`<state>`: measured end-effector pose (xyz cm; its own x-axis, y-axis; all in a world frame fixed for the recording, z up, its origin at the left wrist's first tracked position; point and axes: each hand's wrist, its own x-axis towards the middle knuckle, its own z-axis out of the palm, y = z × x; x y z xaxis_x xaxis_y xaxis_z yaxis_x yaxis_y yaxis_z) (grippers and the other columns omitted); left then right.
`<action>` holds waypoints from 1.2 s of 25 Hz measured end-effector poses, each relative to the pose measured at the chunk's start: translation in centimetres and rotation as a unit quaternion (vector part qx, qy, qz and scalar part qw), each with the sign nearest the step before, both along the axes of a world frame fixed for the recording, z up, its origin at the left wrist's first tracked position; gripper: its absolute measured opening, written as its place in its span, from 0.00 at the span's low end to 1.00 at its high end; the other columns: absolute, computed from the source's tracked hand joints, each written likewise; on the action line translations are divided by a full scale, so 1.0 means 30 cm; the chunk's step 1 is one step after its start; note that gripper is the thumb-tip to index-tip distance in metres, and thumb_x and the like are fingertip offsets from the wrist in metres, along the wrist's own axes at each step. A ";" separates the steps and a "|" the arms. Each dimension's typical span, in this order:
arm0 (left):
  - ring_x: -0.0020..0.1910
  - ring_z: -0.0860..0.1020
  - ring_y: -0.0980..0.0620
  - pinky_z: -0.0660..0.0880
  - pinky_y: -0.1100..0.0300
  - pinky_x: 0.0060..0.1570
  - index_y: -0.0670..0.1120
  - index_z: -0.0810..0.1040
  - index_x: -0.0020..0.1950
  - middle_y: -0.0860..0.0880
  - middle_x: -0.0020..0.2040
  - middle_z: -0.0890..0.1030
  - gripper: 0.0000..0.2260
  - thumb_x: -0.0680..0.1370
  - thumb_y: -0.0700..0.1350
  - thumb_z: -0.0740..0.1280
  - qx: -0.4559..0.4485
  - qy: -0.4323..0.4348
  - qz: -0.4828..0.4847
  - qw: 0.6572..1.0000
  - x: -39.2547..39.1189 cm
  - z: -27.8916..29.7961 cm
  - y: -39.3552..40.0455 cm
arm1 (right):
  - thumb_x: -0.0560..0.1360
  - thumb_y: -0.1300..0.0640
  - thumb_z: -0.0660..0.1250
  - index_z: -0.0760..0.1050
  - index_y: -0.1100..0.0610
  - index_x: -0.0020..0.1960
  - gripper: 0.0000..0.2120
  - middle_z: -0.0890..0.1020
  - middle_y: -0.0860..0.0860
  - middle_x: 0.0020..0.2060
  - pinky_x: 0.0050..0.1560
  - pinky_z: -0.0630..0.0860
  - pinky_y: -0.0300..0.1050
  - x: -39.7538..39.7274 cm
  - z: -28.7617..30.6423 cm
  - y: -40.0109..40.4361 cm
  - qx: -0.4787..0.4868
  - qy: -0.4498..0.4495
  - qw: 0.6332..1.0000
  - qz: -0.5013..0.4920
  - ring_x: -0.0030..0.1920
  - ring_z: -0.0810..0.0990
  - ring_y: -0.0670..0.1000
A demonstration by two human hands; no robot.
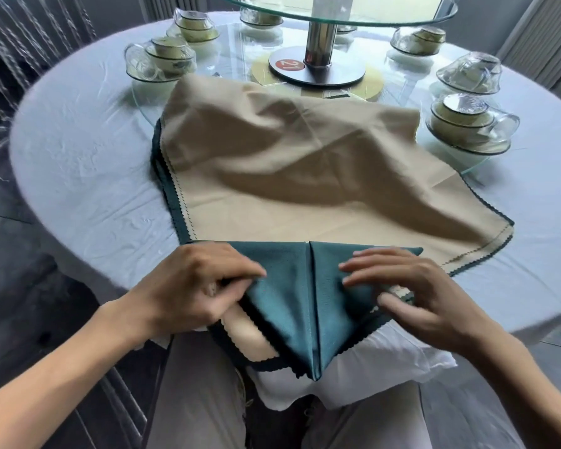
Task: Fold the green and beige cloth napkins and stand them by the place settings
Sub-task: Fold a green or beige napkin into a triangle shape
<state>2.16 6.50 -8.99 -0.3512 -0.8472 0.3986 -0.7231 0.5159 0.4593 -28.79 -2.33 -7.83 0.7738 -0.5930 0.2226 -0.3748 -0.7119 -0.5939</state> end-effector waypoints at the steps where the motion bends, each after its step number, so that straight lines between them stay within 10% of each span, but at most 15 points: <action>1: 0.50 0.81 0.59 0.77 0.59 0.52 0.46 0.84 0.56 0.54 0.51 0.85 0.14 0.77 0.49 0.63 0.001 -0.006 0.051 0.999 -0.010 0.007 -0.026 | 0.70 0.58 0.62 0.83 0.52 0.56 0.17 0.83 0.42 0.57 0.62 0.72 0.42 0.023 0.001 -0.022 -0.009 -0.015 0.999 -0.031 0.62 0.78 0.44; 5: 0.48 0.75 0.54 0.71 0.55 0.53 0.52 0.79 0.57 0.55 0.49 0.78 0.20 0.76 0.63 0.60 0.143 -0.119 0.130 0.974 0.004 0.019 -0.162 | 0.73 0.50 0.70 0.81 0.52 0.58 0.15 0.83 0.45 0.49 0.54 0.72 0.45 0.107 -0.003 -0.129 -0.040 0.083 0.990 -0.104 0.50 0.78 0.48; 14: 0.42 0.74 0.49 0.70 0.54 0.46 0.51 0.72 0.56 0.49 0.42 0.78 0.04 0.83 0.48 0.59 0.164 -0.057 0.078 0.982 0.010 -0.007 -0.290 | 0.76 0.52 0.70 0.73 0.52 0.46 0.06 0.75 0.44 0.34 0.37 0.67 0.41 0.133 0.026 -0.211 0.028 0.087 0.989 -0.112 0.35 0.72 0.41; 18: 0.56 0.71 0.49 0.64 0.51 0.57 0.49 0.75 0.65 0.48 0.58 0.76 0.16 0.80 0.47 0.56 0.012 -0.244 0.107 0.964 0.014 -0.062 -0.252 | 0.75 0.50 0.69 0.74 0.52 0.58 0.14 0.80 0.48 0.51 0.50 0.72 0.47 0.131 -0.030 -0.161 -0.103 0.121 0.975 -0.154 0.48 0.77 0.50; 30: 0.79 0.58 0.46 0.51 0.51 0.74 0.44 0.61 0.79 0.45 0.79 0.62 0.31 0.83 0.61 0.45 0.071 -0.241 0.099 0.963 -0.210 -0.123 -0.038 | 0.81 0.43 0.46 0.66 0.56 0.75 0.28 0.68 0.52 0.74 0.72 0.55 0.49 0.195 -0.176 0.055 -0.196 0.195 0.943 -0.183 0.75 0.63 0.53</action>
<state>-4.14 5.35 -12.68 -0.2933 -0.9501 0.1058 -0.9473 0.3038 0.1020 -22.93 -0.70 -13.11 0.6021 -0.7675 0.2201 -0.7734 -0.6291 -0.0780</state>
